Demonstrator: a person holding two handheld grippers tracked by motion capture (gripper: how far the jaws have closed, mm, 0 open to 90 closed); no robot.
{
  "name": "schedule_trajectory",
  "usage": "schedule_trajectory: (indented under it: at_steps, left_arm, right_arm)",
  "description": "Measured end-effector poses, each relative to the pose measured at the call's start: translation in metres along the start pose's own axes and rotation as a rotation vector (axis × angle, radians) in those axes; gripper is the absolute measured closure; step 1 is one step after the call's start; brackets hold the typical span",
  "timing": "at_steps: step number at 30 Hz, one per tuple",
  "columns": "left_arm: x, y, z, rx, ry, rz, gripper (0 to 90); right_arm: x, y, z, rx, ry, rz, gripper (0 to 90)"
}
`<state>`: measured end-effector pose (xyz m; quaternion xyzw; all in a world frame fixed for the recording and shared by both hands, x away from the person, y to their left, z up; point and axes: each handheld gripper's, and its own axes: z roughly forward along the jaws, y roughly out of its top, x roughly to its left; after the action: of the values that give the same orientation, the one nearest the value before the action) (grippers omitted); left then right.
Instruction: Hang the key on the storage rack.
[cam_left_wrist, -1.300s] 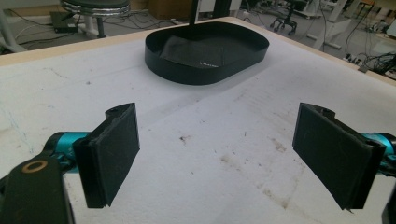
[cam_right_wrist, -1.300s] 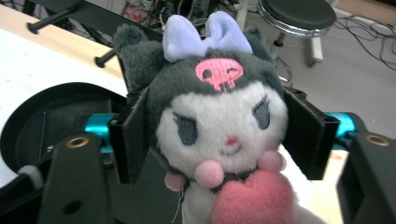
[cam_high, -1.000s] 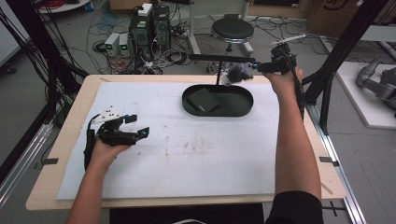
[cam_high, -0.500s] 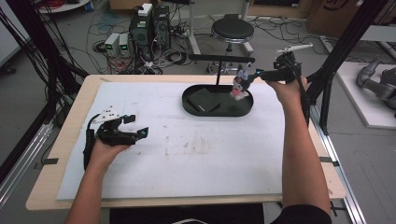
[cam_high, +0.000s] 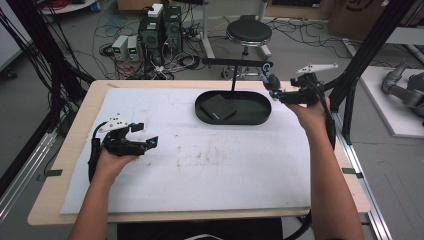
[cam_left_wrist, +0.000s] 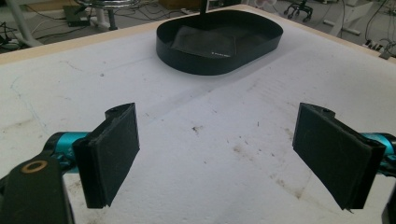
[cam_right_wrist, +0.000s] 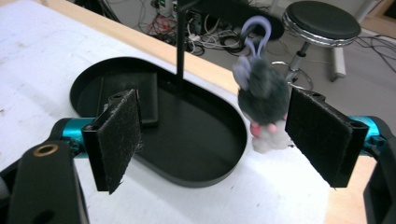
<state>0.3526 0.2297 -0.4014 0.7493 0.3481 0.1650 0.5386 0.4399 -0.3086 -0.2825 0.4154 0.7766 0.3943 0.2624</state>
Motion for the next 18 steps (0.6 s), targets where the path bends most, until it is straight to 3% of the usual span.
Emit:
schedule_trajectory:
  at_steps: [4,11,15,18]
  left_arm:
    - [0.001,-0.001,0.001,0.001,-0.002,-0.008,14.6]
    - [0.001,-0.001,0.001,0.0,0.001,-0.007,14.6]
    - [0.001,-0.001,0.002,0.002,0.008,-0.008,14.6]
    - [0.001,-0.002,0.002,0.001,0.014,-0.003,14.6]
  right_arm:
    - [0.005,-0.024,0.001,0.026,0.03,0.016,17.9]
    - [0.021,-0.064,0.004,-0.026,0.078,0.048,17.5]
    - [0.026,-0.086,0.005,-0.046,0.073,0.069,17.5]
    - [0.032,-0.098,0.003,-0.059,0.052,0.045,17.5]
